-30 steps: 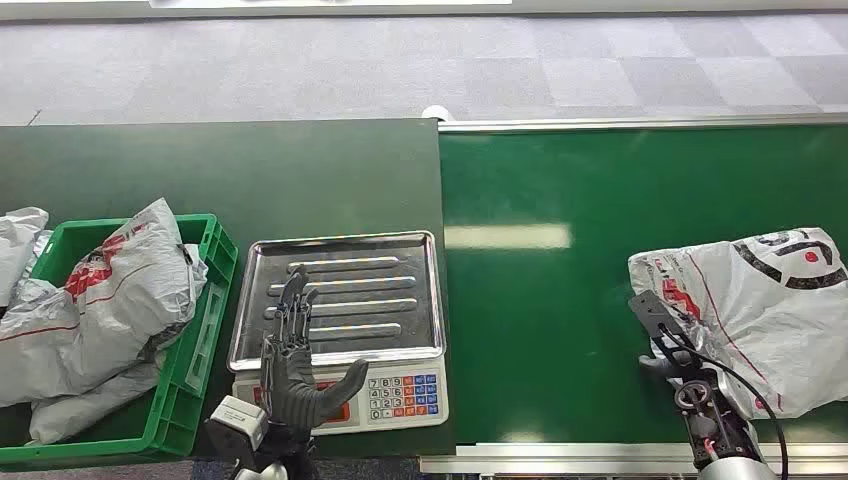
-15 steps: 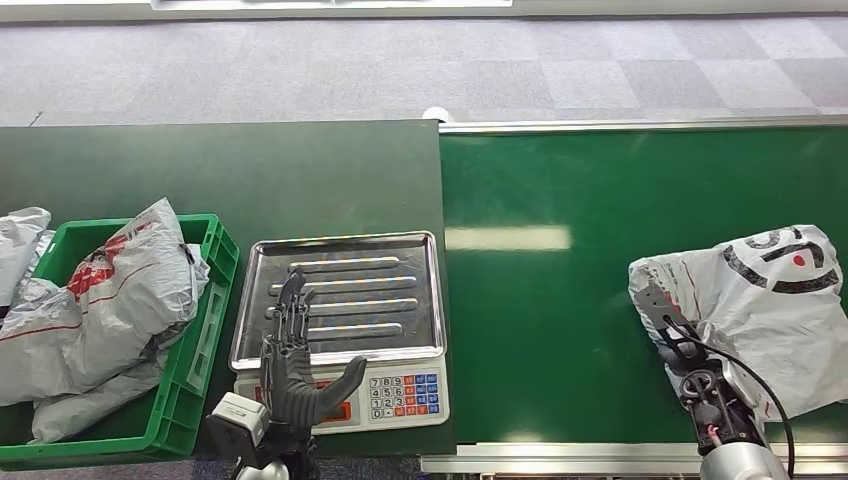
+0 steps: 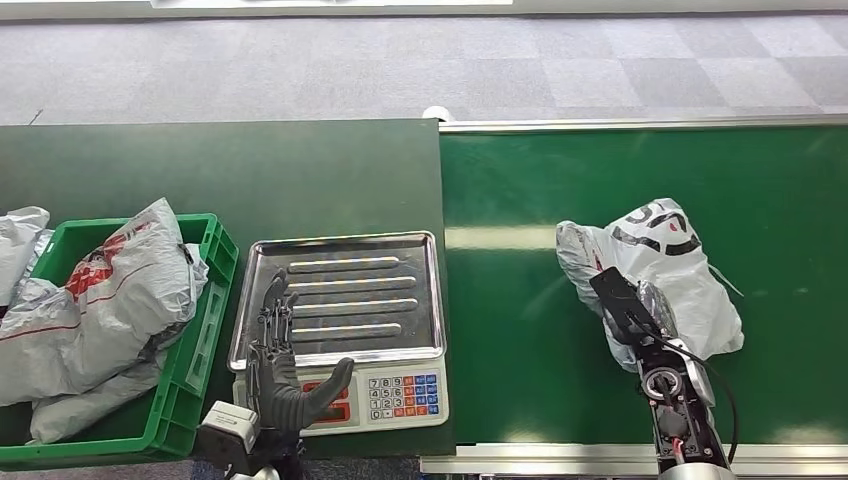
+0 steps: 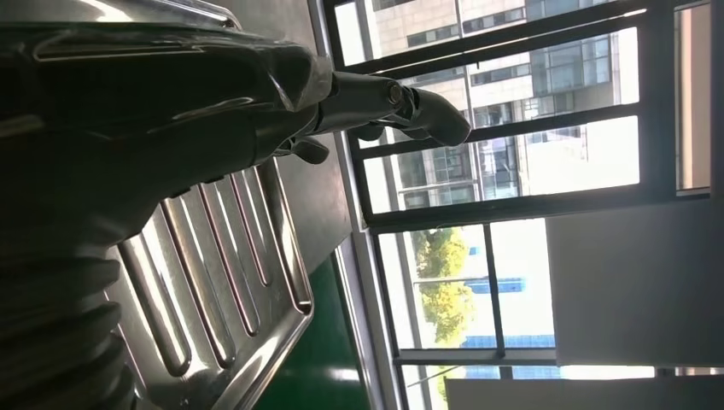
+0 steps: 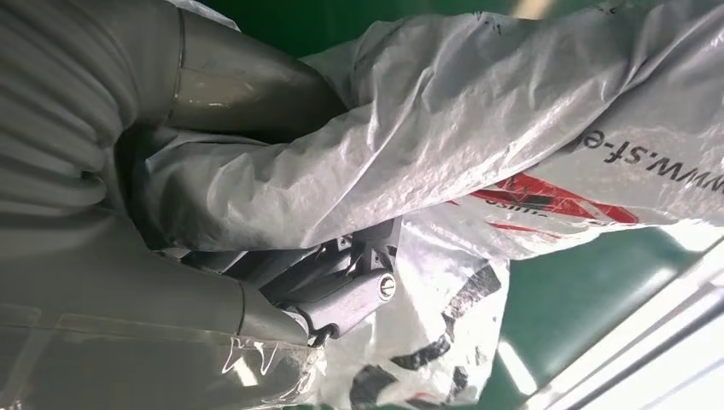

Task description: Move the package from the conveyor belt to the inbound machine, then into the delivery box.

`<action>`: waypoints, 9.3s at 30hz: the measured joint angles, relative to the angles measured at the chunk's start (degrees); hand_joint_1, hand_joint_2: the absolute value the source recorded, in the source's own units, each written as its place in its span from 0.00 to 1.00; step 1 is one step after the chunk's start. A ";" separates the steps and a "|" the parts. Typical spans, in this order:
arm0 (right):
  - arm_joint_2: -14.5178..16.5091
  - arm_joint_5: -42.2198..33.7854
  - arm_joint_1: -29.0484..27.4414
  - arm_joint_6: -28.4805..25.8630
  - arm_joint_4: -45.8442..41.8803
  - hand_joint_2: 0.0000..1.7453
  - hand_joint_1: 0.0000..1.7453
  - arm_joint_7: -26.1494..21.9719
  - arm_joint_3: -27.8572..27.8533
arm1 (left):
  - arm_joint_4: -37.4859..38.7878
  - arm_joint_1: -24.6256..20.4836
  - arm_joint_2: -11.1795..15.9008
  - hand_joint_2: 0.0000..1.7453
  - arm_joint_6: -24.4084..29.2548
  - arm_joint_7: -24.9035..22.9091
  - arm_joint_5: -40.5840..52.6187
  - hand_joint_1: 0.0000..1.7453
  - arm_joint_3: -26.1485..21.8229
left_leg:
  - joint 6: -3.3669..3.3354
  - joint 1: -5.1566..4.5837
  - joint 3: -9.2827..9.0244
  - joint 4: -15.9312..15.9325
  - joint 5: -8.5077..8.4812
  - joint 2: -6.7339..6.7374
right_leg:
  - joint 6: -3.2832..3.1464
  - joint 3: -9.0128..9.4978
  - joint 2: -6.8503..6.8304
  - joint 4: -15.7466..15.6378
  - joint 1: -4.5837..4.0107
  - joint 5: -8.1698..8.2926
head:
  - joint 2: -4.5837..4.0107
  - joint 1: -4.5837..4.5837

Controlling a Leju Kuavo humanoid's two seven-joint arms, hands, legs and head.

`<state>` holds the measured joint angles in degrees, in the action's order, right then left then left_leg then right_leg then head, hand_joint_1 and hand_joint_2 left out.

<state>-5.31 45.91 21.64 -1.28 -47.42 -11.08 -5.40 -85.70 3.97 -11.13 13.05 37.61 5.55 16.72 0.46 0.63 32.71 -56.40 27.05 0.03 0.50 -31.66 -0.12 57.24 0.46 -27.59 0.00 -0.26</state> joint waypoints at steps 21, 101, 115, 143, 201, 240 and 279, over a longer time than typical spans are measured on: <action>6.86 -8.74 -7.18 3.10 -26.96 1.00 1.00 -2.90 28.20 | -0.71 -0.77 1.01 1.00 2.15 1.05 -0.47 0.00 -2.25 | 0.02 0.01 0.03 0.02 0.01 0.11 | -0.03 -0.09 0.12 0.01 -0.02 -0.01 | 0.00 0.02; 11.61 15.65 -1.05 -8.09 -24.80 1.00 0.14 -5.71 49.42 | -15.16 -1.13 -1.91 1.00 11.49 2.17 -9.24 0.00 -22.60 | 0.03 0.02 0.08 0.02 0.00 0.10 | -0.04 -0.14 0.13 0.03 -0.02 -0.01 | 0.00 0.03; 12.32 12.11 -0.70 -7.19 -24.53 1.00 0.00 -6.78 49.85 | -15.35 -1.29 -2.17 1.00 11.32 2.17 -9.22 0.00 -23.10 | 0.03 0.02 0.08 0.02 0.00 0.10 | -0.04 -0.15 0.13 0.03 -0.02 -0.01 | 0.00 0.03; 12.80 -38.47 -3.70 17.47 -31.88 1.00 0.00 -20.08 39.78 | -12.99 -3.37 -2.12 1.00 10.26 2.17 -8.23 0.00 -22.61 | 0.03 0.01 0.07 0.02 0.00 0.11 | -0.04 -0.18 0.13 0.02 -0.02 -0.01 | 0.00 0.03; 13.57 -33.72 -8.93 9.74 -36.52 1.00 0.00 -25.18 35.63 | -6.49 -7.48 1.72 1.00 2.50 1.94 -0.95 1.00 -2.60 | 0.03 0.01 -0.01 0.03 0.01 0.10 | -0.04 -0.06 0.13 0.03 -0.02 -0.02 | 0.00 0.02; 13.16 -30.39 -15.87 6.22 -25.98 1.00 0.00 -24.50 28.28 | -19.43 -7.08 -1.64 1.00 25.91 -9.77 30.31 0.87 -35.73 | 0.05 0.02 0.02 0.03 0.03 0.14 | -0.07 -0.14 0.13 0.02 -0.03 -0.06 | 0.00 0.03; 14.44 -34.63 -16.56 11.20 -24.10 1.00 0.00 -23.59 25.48 | -16.28 -4.59 3.38 1.00 9.38 0.23 -0.15 0.00 -20.29 | 0.07 0.02 0.04 0.04 0.04 0.13 | -0.07 -0.14 0.13 0.02 -0.02 -0.06 | 0.00 0.03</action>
<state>9.13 11.28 5.08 9.92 -71.52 -34.67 20.08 -101.98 -0.62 -7.74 22.44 37.84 5.40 -3.57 0.53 0.66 32.76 -56.37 27.09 0.16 0.43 -31.81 0.01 57.27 0.44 -27.65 0.00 -0.23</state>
